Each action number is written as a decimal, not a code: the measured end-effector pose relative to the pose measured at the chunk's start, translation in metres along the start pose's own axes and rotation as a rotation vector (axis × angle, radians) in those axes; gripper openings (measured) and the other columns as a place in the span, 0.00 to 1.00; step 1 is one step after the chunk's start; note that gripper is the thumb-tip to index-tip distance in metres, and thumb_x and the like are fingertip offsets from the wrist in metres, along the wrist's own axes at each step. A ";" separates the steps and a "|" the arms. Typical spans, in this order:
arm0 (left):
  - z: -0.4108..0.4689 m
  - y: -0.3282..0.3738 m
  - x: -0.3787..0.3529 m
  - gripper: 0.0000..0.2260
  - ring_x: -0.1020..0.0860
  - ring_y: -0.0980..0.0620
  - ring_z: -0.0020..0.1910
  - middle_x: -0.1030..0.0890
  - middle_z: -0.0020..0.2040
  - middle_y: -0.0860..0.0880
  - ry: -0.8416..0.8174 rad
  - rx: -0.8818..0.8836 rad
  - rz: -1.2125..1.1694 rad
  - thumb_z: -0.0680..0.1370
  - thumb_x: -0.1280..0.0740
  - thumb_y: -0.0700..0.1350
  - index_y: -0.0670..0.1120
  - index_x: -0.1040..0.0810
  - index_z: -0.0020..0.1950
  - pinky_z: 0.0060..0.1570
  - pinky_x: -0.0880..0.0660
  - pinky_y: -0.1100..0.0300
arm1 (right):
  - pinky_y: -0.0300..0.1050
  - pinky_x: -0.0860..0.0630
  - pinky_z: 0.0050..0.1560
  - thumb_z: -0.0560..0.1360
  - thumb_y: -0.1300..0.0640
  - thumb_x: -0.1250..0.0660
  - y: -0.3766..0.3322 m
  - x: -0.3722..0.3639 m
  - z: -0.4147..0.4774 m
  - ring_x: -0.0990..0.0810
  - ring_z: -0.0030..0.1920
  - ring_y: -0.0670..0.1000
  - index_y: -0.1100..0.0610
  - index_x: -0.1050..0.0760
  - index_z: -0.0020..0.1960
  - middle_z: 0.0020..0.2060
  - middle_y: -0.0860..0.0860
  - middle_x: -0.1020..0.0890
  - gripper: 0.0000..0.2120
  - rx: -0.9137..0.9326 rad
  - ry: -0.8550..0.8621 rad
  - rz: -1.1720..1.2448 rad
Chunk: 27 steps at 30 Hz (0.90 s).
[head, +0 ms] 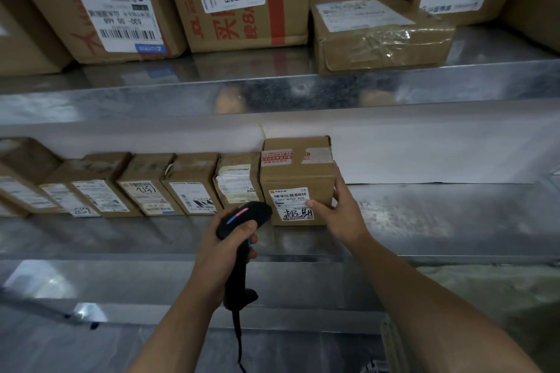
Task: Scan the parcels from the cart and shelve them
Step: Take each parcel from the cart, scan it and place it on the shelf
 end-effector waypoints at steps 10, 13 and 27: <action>-0.005 0.001 0.013 0.14 0.20 0.46 0.38 0.18 0.44 0.39 -0.018 0.006 0.021 0.78 0.28 0.39 0.48 0.22 0.62 0.33 0.24 0.58 | 0.55 0.23 0.66 0.74 0.57 0.24 -0.002 -0.002 -0.006 0.27 0.68 0.42 0.36 0.49 0.79 0.68 0.39 0.25 0.46 -0.034 0.014 -0.007; -0.004 -0.001 0.012 0.15 0.20 0.45 0.37 0.18 0.42 0.39 -0.074 0.021 0.049 0.78 0.28 0.40 0.47 0.22 0.64 0.35 0.24 0.56 | 0.57 0.28 0.70 0.72 0.51 0.22 -0.007 -0.002 -0.014 0.31 0.73 0.46 0.38 0.50 0.80 0.74 0.42 0.31 0.48 -0.044 0.028 -0.027; -0.035 -0.017 0.005 0.13 0.20 0.45 0.33 0.16 0.42 0.41 -0.432 0.103 0.165 0.77 0.27 0.42 0.52 0.22 0.60 0.37 0.23 0.53 | 0.39 0.31 0.67 0.78 0.59 0.29 0.037 0.028 -0.173 0.28 0.71 0.52 0.55 0.32 0.76 0.70 0.50 0.27 0.28 -0.231 0.398 -0.174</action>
Point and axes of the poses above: each hand's wrist, its own z-axis towards the middle knuckle, its own x-axis out of the back of the hand, y = z × x, the point moved 6 cm from there along z, towards the middle knuckle
